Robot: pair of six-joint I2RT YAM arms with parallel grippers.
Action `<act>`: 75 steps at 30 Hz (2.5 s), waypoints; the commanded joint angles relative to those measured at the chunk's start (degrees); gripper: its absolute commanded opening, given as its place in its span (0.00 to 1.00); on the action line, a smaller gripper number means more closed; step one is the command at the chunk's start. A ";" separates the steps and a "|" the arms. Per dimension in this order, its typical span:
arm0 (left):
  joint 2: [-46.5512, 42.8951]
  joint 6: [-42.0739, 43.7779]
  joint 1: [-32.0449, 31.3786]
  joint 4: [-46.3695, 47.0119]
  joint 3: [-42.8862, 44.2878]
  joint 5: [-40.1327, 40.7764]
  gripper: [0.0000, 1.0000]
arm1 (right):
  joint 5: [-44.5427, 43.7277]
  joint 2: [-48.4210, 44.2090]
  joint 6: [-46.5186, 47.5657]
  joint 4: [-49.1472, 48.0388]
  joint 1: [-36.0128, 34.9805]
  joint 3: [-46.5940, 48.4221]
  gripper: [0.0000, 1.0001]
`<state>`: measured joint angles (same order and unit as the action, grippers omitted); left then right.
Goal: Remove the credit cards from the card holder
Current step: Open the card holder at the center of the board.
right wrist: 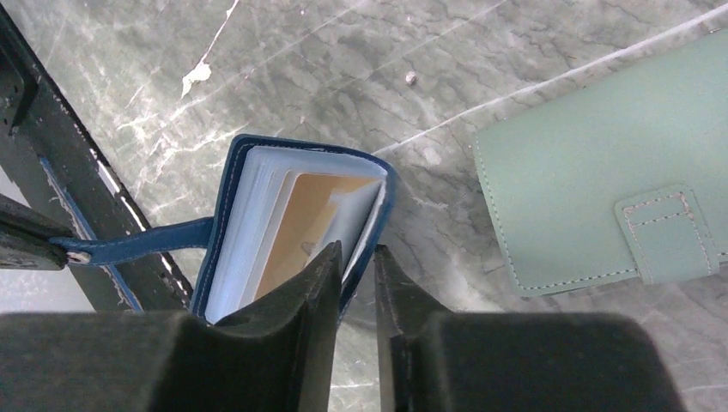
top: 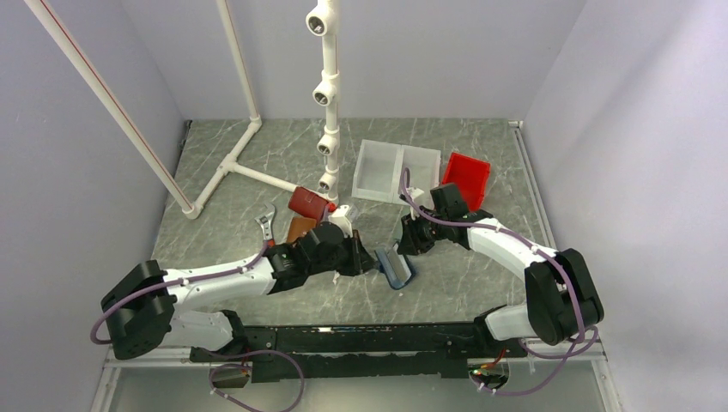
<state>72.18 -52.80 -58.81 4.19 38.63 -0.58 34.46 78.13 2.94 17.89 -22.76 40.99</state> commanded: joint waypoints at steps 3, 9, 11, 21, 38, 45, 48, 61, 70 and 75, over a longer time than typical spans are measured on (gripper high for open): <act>-3.45 1.23 0.27 -0.02 0.32 0.40 0.00 | -2.90 0.01 1.69 0.98 -0.13 2.69 0.19; -4.51 2.38 0.98 -1.88 1.67 0.43 0.00 | -3.37 -0.18 2.08 1.09 -0.17 2.73 0.19; -4.29 2.37 1.48 -2.46 1.86 0.45 0.00 | -2.97 -0.17 2.15 1.18 -0.17 2.69 0.19; -1.06 1.63 4.16 -2.01 2.25 -2.15 0.00 | -3.02 -1.58 3.00 1.77 -0.14 3.28 0.22; -2.48 1.08 6.73 -13.76 -0.42 0.47 0.00 | 5.30 -5.12 12.81 7.83 0.42 5.76 0.37; -2.19 -0.94 8.64 -19.04 -3.35 3.46 0.00 | 8.96 -4.13 14.27 8.51 0.35 5.51 0.37; -1.20 -1.48 8.95 -21.21 -3.40 4.92 0.00 | 9.04 -3.23 13.85 8.23 0.22 5.52 0.37; 2.97 -1.85 9.21 -20.53 -2.77 3.30 0.00 | 7.37 -1.10 13.63 7.56 -1.86 4.98 0.25; 4.63 -2.57 9.20 -19.50 -2.12 1.47 0.03 | 5.83 1.67 12.28 6.47 -6.50 5.14 0.17; 3.88 -4.15 9.17 -16.65 -2.78 -0.44 0.12 | 7.71 3.31 9.94 4.81 -10.32 5.54 0.17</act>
<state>76.69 -55.02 -49.78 -15.53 35.05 1.15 40.58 80.44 14.74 25.87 -30.52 44.64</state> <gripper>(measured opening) 0.083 0.170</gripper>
